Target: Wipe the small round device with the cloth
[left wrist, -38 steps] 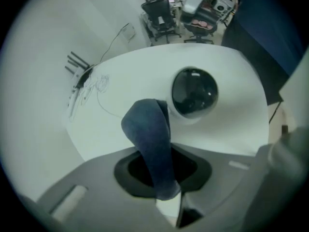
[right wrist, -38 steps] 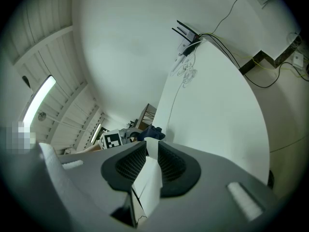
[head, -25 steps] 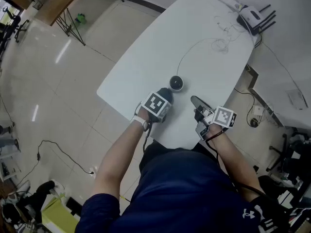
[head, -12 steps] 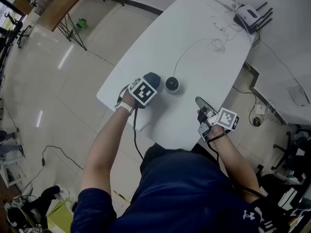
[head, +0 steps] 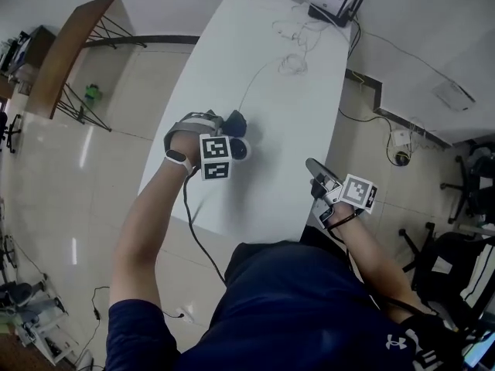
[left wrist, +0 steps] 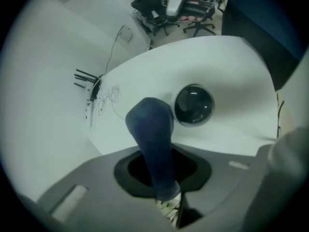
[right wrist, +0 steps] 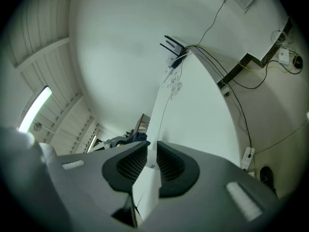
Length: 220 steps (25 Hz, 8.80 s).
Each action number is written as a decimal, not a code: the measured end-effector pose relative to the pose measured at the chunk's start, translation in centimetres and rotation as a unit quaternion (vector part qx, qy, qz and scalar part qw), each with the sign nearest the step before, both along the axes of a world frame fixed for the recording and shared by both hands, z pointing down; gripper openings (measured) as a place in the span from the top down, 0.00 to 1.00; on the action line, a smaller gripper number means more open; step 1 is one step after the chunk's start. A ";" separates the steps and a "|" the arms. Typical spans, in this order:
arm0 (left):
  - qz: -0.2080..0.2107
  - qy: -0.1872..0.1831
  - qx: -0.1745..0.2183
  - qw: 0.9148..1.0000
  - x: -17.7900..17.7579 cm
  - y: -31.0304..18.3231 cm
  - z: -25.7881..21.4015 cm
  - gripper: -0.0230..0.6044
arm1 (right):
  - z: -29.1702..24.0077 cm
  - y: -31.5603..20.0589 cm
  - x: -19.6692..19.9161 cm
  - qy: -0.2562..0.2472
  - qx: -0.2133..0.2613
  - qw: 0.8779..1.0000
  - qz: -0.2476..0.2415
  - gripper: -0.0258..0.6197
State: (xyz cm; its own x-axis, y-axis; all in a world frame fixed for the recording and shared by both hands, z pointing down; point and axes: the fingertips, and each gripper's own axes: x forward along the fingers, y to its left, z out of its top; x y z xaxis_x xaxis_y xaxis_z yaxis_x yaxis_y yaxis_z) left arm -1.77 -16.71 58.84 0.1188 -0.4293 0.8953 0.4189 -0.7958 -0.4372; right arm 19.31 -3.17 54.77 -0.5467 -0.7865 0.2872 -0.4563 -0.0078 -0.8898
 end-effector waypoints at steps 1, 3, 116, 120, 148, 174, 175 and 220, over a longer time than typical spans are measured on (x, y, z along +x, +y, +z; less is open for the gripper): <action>0.003 -0.006 0.009 1.000 -0.2 0.2 -0.3 0.86 | 0.5 0.2 0.6 -0.006 -0.014 1.000 0.014 0.86; -0.026 -0.011 -0.002 1.000 -1.4 1.5 -0.4 0.86 | 1.3 0.5 1.2 -0.016 -0.040 0.999 0.031 0.86; -0.375 0.364 -0.228 0.822 1.4 9.4 -9.1 0.86 | 1.2 0.7 -5.1 0.009 -0.027 0.997 -0.074 0.87; -0.516 0.438 -0.360 0.642 -0.6 5.0 -7.3 0.86 | 1.5 1.1 -4.1 0.007 -0.031 0.998 -0.060 0.87; -0.177 0.148 0.014 0.973 5.6 13.6 -0.4 0.86 | 2.1 1.4 -4.7 0.009 -0.054 0.997 -0.056 0.88; -0.642 0.575 -0.364 0.354 -2.9 7.9 0.1 0.86 | 3.2 1.3 -4.6 0.020 -0.063 0.996 -0.064 0.88; -0.652 0.570 -0.365 0.344 -2.4 8.3 1.1 0.86 | 3.3 1.4 -4.7 0.020 -0.064 0.996 -0.064 0.88; -0.589 0.549 -0.355 0.474 -4.5 7.4 -2.7 0.86 | 4.0 1.8 -4.3 0.020 -0.074 0.995 -0.062 0.88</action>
State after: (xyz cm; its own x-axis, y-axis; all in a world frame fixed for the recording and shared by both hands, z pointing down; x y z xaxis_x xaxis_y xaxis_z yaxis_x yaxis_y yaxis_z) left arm -6.26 -9.32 56.13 0.7336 -0.4137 0.5391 -0.6696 -0.3049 0.6773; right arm 15.01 -1.36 58.79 -0.6226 -0.6613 0.4183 -0.4969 -0.0789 -0.8642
